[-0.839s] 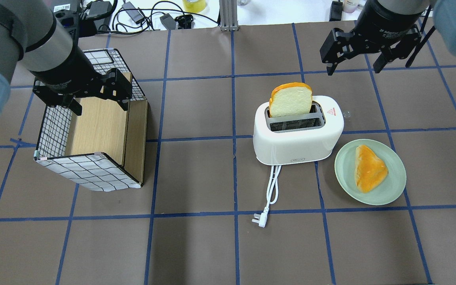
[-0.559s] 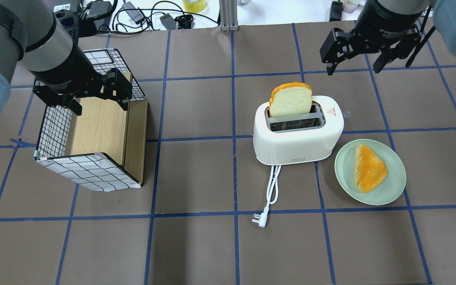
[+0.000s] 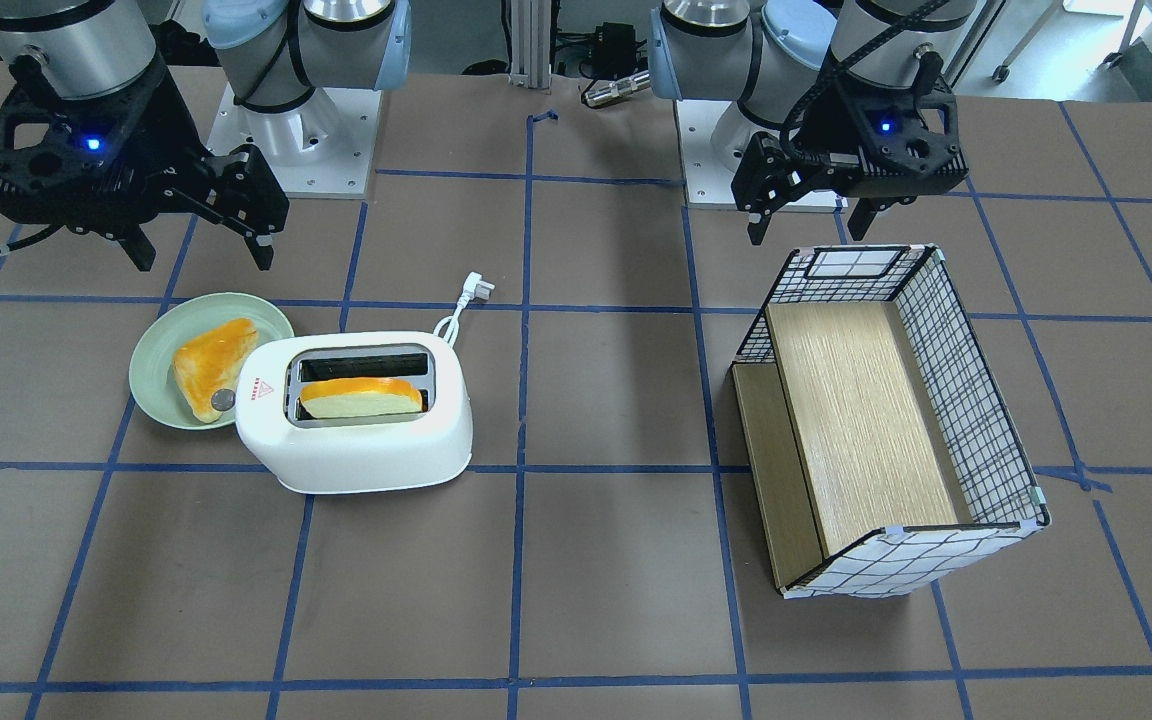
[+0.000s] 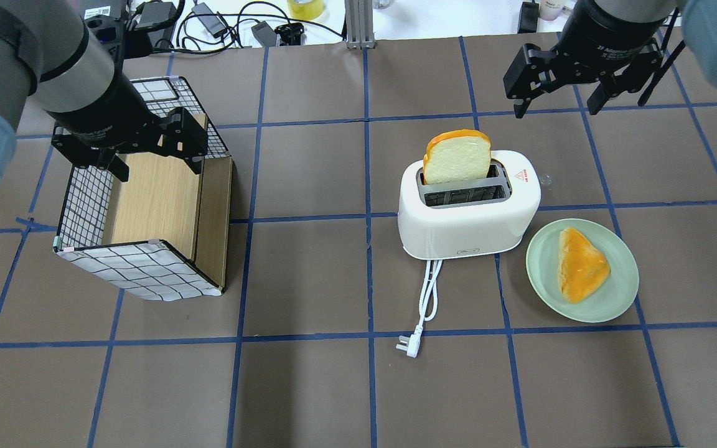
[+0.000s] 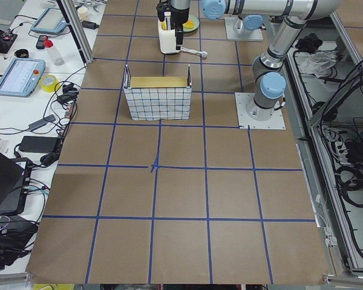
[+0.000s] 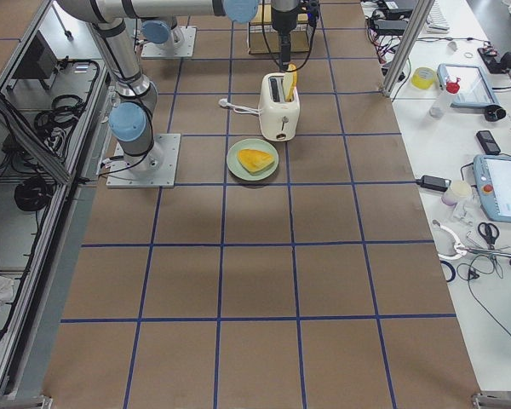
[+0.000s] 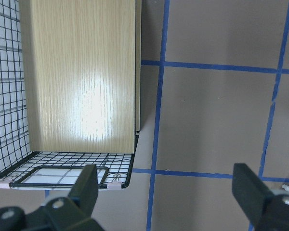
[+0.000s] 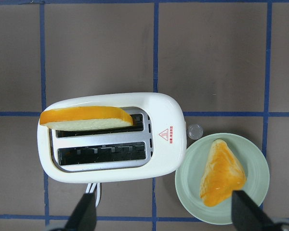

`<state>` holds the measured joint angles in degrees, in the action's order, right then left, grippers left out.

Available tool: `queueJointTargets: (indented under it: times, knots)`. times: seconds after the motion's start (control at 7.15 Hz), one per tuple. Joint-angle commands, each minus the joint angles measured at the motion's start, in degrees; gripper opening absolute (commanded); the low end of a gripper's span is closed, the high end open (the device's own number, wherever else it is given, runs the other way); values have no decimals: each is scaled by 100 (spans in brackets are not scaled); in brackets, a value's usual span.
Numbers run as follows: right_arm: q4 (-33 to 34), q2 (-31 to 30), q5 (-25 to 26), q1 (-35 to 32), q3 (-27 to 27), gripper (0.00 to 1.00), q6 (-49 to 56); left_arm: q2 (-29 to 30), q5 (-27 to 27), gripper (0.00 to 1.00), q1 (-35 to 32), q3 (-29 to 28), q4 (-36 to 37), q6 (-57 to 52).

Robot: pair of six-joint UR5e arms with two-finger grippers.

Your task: Press toaster with right arm

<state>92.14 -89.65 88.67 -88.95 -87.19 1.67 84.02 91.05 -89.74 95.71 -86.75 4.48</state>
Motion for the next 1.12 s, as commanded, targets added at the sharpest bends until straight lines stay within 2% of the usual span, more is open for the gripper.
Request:
queueJointTargets:
  times: [0.0, 0.7, 0.98]
  knots:
    - [-3, 0, 1, 9, 0, 100, 0, 0, 0, 100, 0, 0, 0, 0]
    - [6, 0, 27, 263, 0, 100, 342, 0, -9, 100, 0, 0, 0, 0]
    - [-12, 9, -244, 710, -9, 100, 815, 0, 0, 100, 0, 0, 0, 0]
